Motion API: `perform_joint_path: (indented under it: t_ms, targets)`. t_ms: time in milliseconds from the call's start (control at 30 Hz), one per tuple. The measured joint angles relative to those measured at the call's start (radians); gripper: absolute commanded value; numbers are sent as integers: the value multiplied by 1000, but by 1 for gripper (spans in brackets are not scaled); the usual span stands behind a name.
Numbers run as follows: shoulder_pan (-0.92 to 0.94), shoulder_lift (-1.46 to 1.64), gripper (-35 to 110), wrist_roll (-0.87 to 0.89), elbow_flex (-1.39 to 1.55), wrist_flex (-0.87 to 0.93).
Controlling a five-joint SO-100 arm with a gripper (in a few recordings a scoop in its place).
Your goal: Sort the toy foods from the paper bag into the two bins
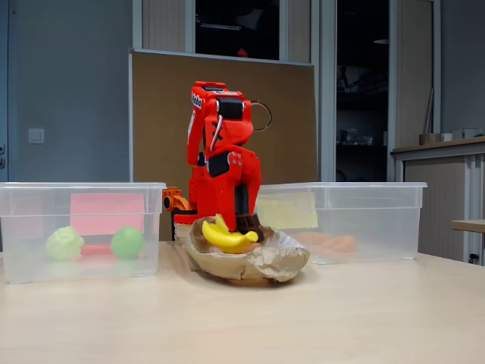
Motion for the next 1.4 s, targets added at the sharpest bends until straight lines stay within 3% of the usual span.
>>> perform_joint_path:
  t_ms: [367, 533, 767, 967, 1400]
  targets:
    - [-101, -46, 1, 110, 187, -264]
    - [-100, -83, 13, 133, 213, -344]
    - [-95, -100, 5, 130, 213, -360]
    - [-86, -91, 0, 64, 160, -252]
    - [-29, 95, 0, -204, -95, 219]
